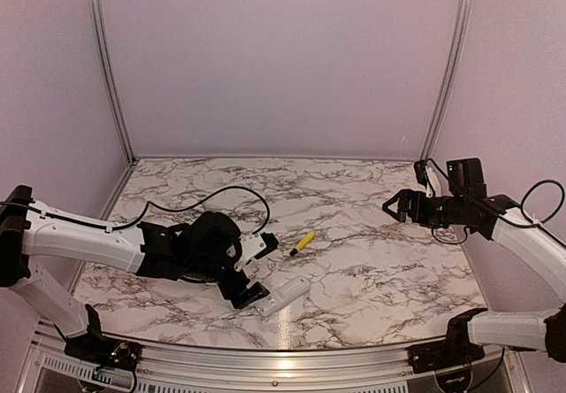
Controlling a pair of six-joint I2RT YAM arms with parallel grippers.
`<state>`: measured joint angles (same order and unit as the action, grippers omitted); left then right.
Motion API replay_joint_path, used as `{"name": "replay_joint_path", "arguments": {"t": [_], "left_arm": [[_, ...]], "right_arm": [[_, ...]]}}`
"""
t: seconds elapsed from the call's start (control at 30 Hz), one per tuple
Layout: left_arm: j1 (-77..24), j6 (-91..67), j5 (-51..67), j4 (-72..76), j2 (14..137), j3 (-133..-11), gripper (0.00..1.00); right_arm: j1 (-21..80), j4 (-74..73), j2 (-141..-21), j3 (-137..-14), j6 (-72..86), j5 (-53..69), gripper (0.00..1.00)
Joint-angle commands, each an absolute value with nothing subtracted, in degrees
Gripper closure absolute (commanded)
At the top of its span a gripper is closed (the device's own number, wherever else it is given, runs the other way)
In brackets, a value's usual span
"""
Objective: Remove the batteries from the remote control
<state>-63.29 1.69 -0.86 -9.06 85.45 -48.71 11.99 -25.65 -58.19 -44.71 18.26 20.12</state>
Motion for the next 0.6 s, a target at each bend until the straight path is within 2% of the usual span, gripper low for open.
{"name": "replay_joint_path", "arguments": {"t": [0.0, 0.57], "left_arm": [[-65.15, 0.49, -4.37, -7.43, 89.15, -51.00, 0.01], [-68.42, -4.19, -4.71, -7.25, 98.74, -53.92, 0.01]], "right_arm": [[12.42, -26.89, -57.73, -44.40, 18.98, 20.16, 0.02], [12.44, -29.27, -58.14, -44.37, 18.64, 21.25, 0.02]]}}
